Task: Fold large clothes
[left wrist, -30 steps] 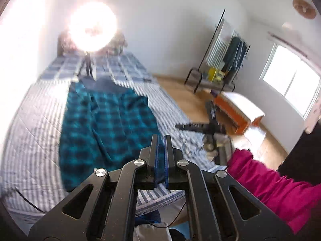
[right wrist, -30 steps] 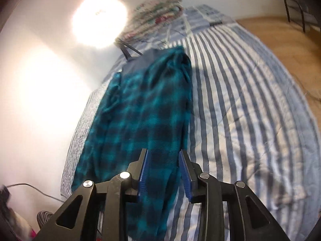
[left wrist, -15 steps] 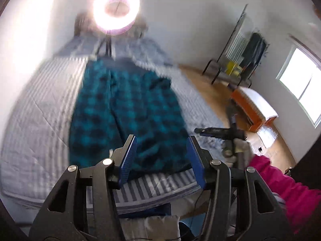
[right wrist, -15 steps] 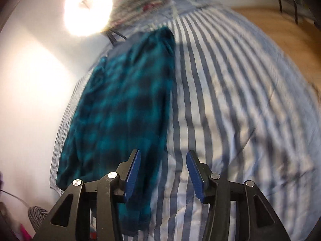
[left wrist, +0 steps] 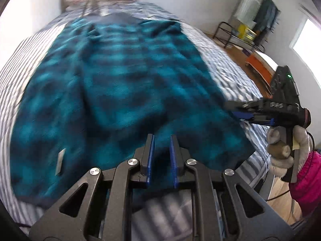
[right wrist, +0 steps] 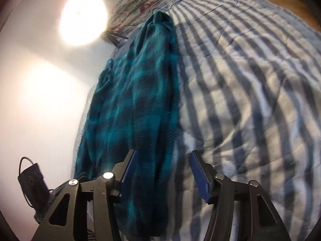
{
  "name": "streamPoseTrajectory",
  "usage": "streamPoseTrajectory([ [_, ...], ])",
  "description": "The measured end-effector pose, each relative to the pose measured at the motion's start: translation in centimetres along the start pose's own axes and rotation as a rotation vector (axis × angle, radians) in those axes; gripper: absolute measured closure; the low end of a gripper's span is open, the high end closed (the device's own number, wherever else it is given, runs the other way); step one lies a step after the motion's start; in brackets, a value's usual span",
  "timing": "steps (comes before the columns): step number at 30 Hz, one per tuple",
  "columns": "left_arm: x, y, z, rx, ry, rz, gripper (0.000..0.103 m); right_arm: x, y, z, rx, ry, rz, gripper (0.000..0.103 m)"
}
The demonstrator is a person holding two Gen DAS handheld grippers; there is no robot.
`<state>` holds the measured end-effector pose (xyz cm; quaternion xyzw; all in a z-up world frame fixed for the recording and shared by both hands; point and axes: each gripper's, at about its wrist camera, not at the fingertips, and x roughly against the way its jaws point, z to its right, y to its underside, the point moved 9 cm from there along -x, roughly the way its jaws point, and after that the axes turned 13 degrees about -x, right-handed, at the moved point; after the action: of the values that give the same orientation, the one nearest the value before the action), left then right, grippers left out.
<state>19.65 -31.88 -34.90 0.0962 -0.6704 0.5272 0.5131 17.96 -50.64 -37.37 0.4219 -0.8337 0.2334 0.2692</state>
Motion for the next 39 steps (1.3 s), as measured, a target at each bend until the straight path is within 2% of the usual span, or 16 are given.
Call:
streamPoseTrajectory([
  [2,-0.6,-0.7,1.0,-0.044,-0.005,0.0,0.09,-0.3,0.3,-0.2,0.008,0.011,-0.009,0.067],
  [3,-1.5,-0.9,1.4,-0.057,-0.002,-0.008,0.09,-0.5,0.5,-0.4,-0.002,0.0,-0.023,0.082],
  [4,-2.2,-0.9,1.6,-0.058,0.009,-0.017,0.09,-0.6,0.6,-0.6,-0.017,-0.015,-0.039,0.092],
  [6,-3.8,-0.8,1.8,-0.056,0.016,-0.047,0.09,-0.6,0.9,-1.2,-0.02,0.003,-0.031,0.095],
  [8,-4.8,-0.1,2.1,-0.074,0.021,-0.067,0.09,-0.5,1.0,-2.0,-0.006,0.031,-0.017,0.096],
  [10,-4.8,0.0,2.3,-0.118,0.014,-0.054,0.09,-0.3,1.0,-2.9,-0.001,0.047,-0.009,0.097],
  [13,-4.1,-0.2,1.7,-0.087,0.058,-0.072,0.09,-0.2,0.9,-4.8,0.046,0.085,0.005,0.098],
  [18,2.4,-1.5,-2.2,0.089,0.098,0.042,0.09,0.2,1.1,-9.1,0.178,0.127,0.028,0.098],
  [23,8.6,-2.2,-5.8,0.134,0.061,0.144,0.09,-0.6,1.4,-13.5,0.29,0.138,0.032,0.098],
  [27,10.9,-1.1,-8.5,0.196,0.042,0.177,0.09,-2.5,1.8,-16.1,0.336,0.134,0.006,0.098],
  [33,11.6,0.9,-12.2,0.29,-0.001,0.178,0.09,-6.6,3.4,-19.2,0.434,0.16,-0.072,0.099],
  [39,11.0,1.9,-13.4,0.348,0.012,0.162,0.09,-12.6,5.6,-19.3,0.491,0.21,-0.172,0.099],
])
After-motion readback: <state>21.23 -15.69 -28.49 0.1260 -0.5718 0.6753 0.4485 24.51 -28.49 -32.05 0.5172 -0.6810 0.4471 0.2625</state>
